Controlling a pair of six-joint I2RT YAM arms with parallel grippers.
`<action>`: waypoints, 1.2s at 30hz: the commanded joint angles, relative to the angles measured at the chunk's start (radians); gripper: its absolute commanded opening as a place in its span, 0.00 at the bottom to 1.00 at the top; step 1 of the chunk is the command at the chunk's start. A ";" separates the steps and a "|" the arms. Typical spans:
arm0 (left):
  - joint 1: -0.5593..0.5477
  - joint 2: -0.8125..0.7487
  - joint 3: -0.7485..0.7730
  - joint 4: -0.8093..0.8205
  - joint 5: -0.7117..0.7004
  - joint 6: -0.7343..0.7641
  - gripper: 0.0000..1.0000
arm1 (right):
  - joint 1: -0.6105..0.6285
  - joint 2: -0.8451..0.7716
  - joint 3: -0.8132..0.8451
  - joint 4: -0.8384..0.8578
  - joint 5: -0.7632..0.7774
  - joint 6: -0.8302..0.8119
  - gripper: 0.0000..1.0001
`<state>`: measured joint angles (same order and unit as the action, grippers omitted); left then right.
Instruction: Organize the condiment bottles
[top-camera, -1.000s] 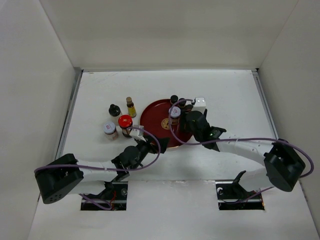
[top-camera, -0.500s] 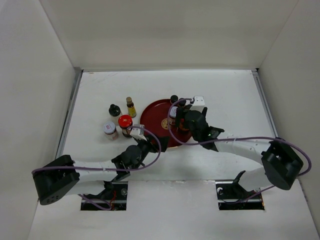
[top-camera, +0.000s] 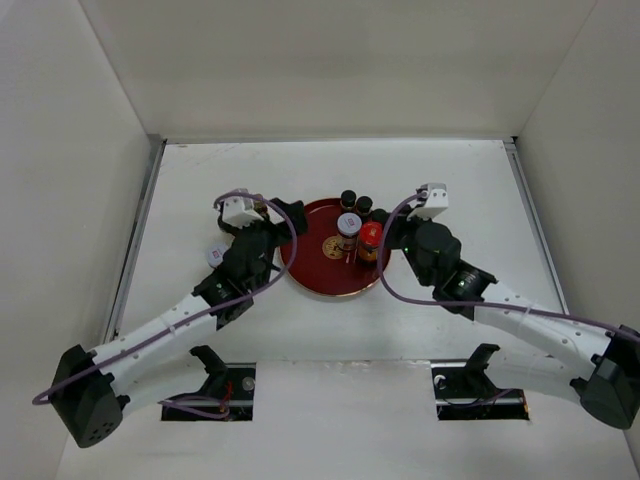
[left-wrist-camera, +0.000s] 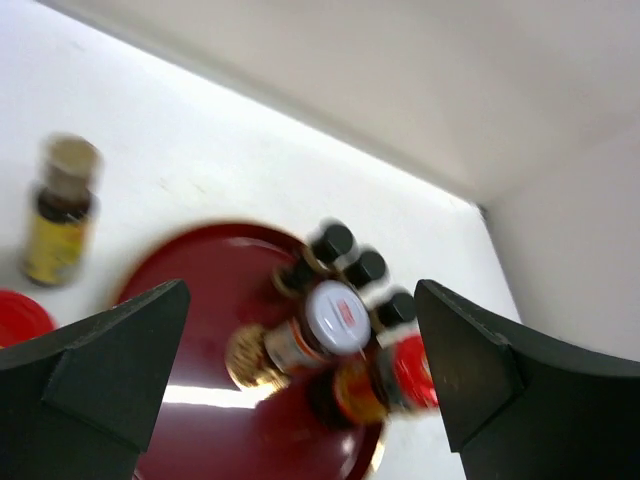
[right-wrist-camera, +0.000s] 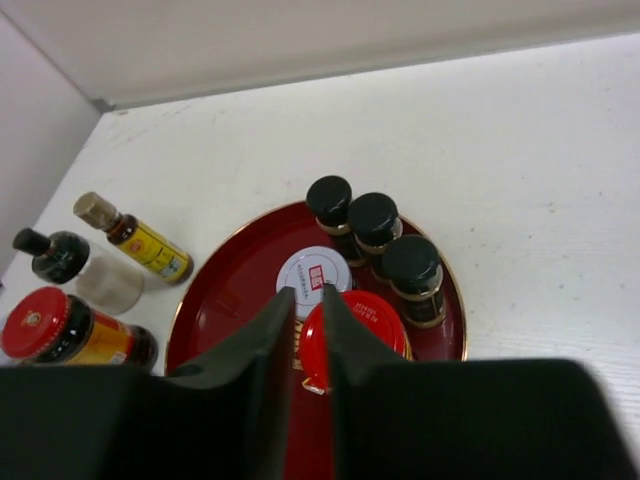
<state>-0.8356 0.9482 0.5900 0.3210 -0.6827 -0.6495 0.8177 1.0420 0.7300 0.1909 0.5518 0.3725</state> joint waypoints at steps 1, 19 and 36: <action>0.101 0.018 0.099 -0.149 -0.019 0.039 1.00 | -0.013 0.013 0.008 0.018 -0.067 0.019 0.18; 0.375 0.335 0.444 -0.473 0.167 0.157 0.66 | 0.056 0.122 -0.096 0.173 -0.052 0.095 0.71; 0.444 0.488 0.456 -0.399 0.190 0.217 0.47 | 0.025 0.168 -0.116 0.229 -0.096 0.086 0.71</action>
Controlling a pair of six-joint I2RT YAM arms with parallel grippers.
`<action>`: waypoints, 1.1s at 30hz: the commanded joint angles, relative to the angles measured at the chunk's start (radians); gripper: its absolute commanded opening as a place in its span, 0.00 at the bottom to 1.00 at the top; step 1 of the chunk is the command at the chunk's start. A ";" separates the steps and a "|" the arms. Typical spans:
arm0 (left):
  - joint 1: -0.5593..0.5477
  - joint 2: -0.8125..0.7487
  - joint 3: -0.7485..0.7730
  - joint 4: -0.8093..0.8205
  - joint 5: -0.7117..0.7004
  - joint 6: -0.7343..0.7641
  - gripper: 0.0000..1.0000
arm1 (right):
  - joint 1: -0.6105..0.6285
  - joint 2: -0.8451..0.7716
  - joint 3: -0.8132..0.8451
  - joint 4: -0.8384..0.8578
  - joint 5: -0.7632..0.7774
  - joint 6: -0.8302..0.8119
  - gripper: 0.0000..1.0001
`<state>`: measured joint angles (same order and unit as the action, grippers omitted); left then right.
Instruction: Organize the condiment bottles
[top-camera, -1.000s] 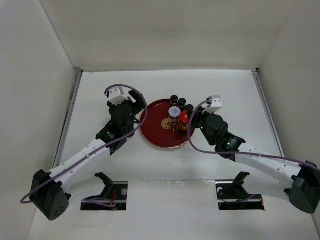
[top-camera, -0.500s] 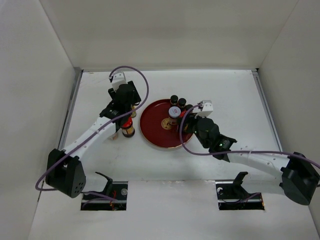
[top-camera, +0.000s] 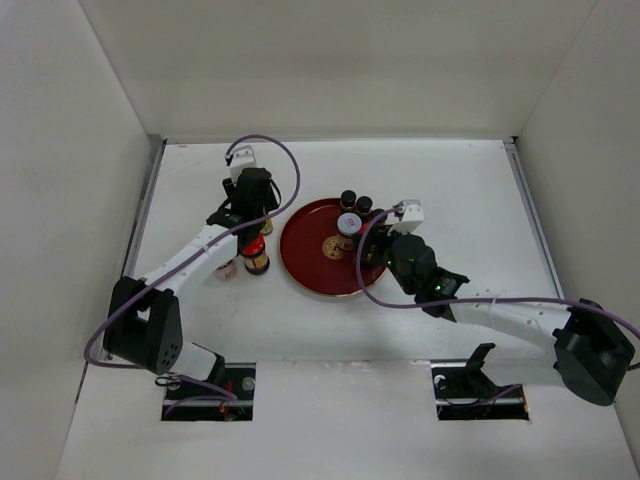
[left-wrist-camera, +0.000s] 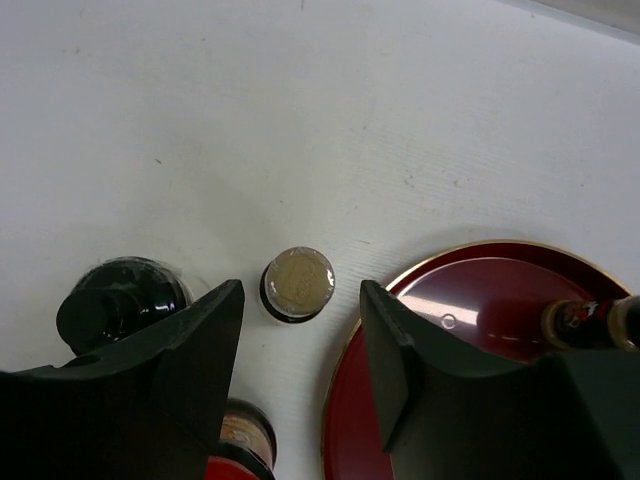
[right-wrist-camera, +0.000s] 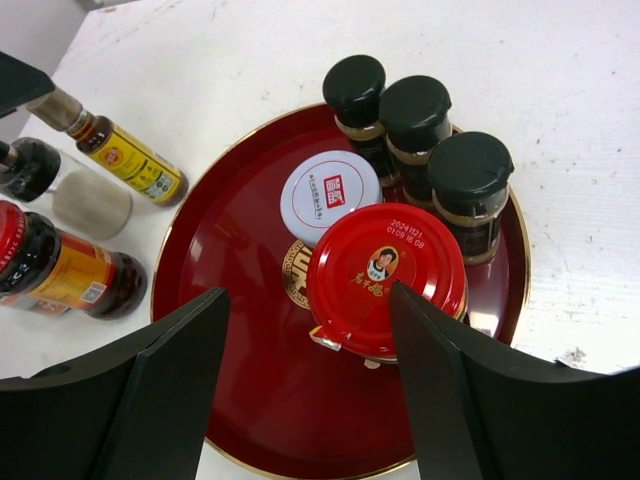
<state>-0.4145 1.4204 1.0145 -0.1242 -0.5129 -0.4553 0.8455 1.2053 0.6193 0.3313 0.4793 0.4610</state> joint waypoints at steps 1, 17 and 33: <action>0.026 0.023 0.033 0.046 0.020 0.023 0.46 | -0.003 0.005 -0.010 0.097 -0.025 -0.002 0.71; 0.023 0.121 0.079 0.048 0.010 0.021 0.25 | -0.010 0.011 -0.015 0.100 -0.027 -0.004 0.71; -0.158 -0.058 0.225 0.057 -0.136 0.150 0.16 | -0.043 -0.018 -0.033 0.100 -0.024 0.011 0.71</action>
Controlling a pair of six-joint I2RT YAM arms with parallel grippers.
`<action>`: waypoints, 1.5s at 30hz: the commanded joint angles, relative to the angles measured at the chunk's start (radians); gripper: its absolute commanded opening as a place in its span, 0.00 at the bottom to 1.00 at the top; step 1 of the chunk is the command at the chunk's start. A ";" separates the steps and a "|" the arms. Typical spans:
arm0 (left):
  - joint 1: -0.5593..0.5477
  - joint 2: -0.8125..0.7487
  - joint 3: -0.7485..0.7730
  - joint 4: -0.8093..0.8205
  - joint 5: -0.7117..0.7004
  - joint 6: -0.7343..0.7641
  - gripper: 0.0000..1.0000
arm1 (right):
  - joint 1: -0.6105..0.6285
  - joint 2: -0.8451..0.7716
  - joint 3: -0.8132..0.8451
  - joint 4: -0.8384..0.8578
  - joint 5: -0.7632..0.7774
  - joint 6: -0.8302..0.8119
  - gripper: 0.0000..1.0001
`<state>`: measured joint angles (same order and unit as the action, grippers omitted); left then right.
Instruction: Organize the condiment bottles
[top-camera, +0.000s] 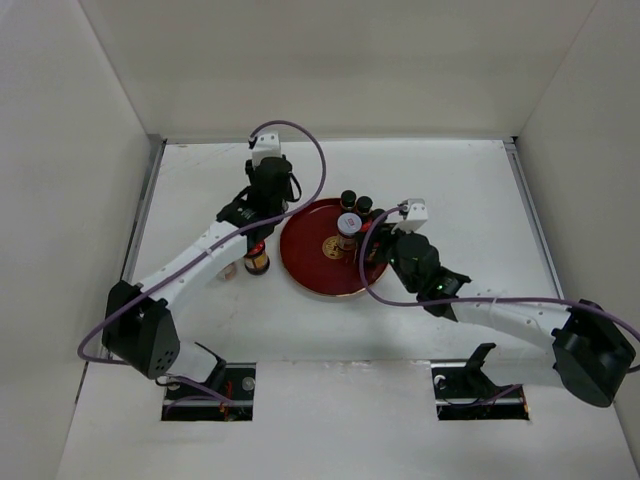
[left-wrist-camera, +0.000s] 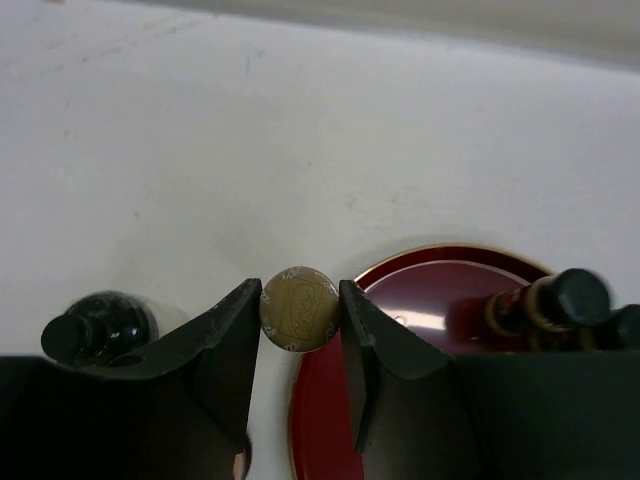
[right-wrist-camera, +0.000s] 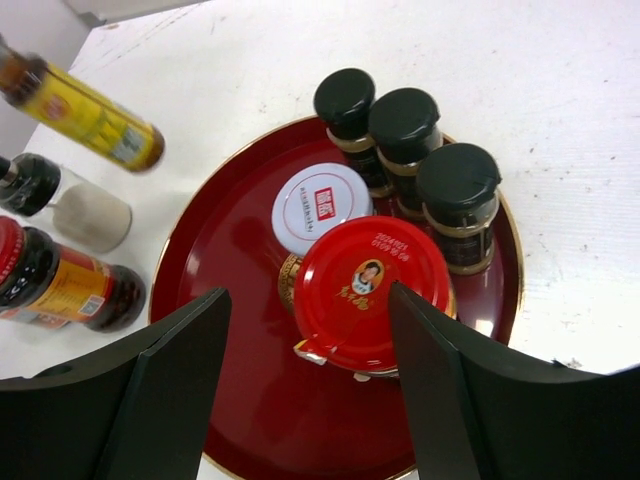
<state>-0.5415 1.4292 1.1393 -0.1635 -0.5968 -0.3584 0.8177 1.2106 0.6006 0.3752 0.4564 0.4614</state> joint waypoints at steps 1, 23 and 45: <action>-0.047 -0.061 0.114 0.101 -0.052 0.055 0.16 | -0.016 -0.029 -0.018 0.057 0.004 0.014 0.71; -0.150 0.267 0.241 0.239 0.120 0.045 0.16 | -0.156 -0.169 -0.119 0.076 0.059 0.112 0.77; -0.130 0.349 0.183 0.306 0.157 0.042 0.26 | -0.150 -0.169 -0.108 0.068 0.061 0.091 0.77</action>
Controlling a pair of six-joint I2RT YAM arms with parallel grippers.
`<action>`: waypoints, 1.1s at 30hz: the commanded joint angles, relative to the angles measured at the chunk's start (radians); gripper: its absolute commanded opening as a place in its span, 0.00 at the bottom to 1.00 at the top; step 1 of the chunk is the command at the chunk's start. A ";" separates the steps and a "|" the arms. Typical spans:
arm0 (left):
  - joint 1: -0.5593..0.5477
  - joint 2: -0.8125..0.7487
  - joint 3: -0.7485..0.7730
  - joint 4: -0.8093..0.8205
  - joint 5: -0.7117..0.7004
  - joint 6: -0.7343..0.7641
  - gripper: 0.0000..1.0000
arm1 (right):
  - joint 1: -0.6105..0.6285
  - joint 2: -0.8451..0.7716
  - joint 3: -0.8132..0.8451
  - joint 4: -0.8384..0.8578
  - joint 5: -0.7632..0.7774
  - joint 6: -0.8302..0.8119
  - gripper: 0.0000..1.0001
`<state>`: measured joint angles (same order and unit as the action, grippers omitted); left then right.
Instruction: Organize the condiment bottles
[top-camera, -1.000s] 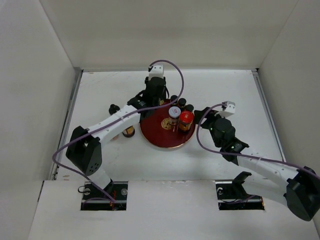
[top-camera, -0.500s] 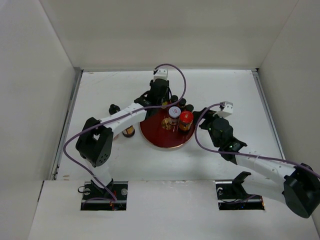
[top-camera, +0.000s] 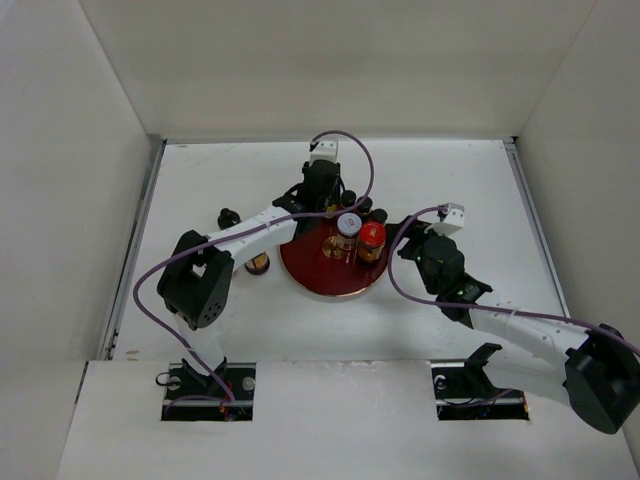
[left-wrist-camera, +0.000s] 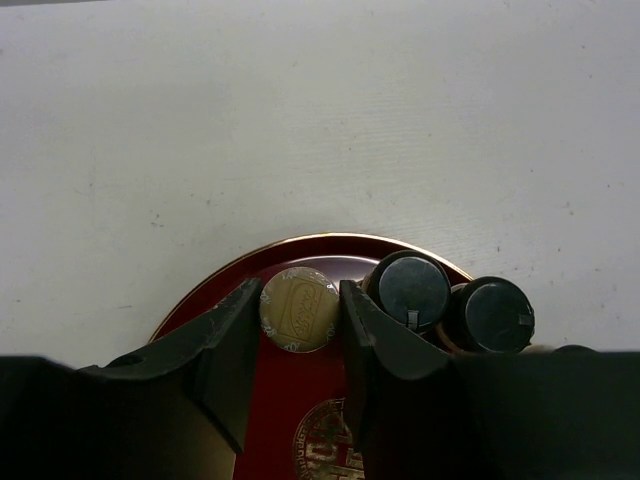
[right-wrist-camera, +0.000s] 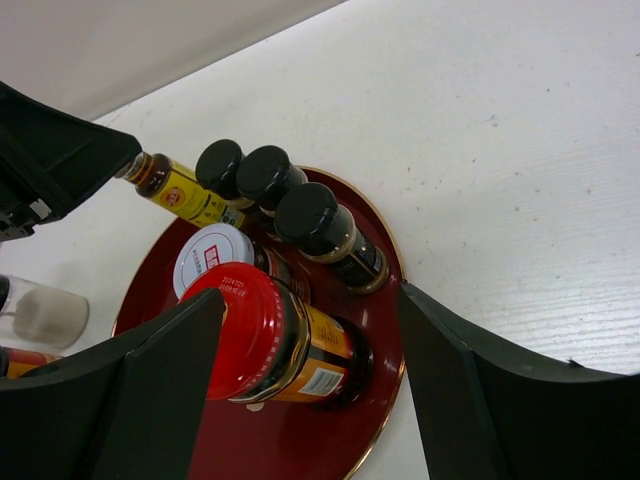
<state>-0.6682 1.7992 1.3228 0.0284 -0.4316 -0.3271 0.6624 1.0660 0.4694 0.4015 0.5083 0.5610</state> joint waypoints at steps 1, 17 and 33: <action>-0.004 -0.017 0.001 0.113 -0.009 0.011 0.27 | 0.006 -0.026 0.021 0.045 0.009 -0.009 0.78; -0.012 -0.029 -0.002 0.100 -0.055 0.030 0.56 | 0.012 -0.006 0.028 0.042 0.004 -0.012 0.89; -0.083 -0.610 -0.376 -0.318 -0.294 -0.160 0.72 | 0.016 -0.001 0.035 0.042 -0.005 -0.015 0.89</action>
<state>-0.7345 1.2789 1.0084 -0.0776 -0.6487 -0.3950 0.6693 1.0645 0.4694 0.4015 0.5079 0.5537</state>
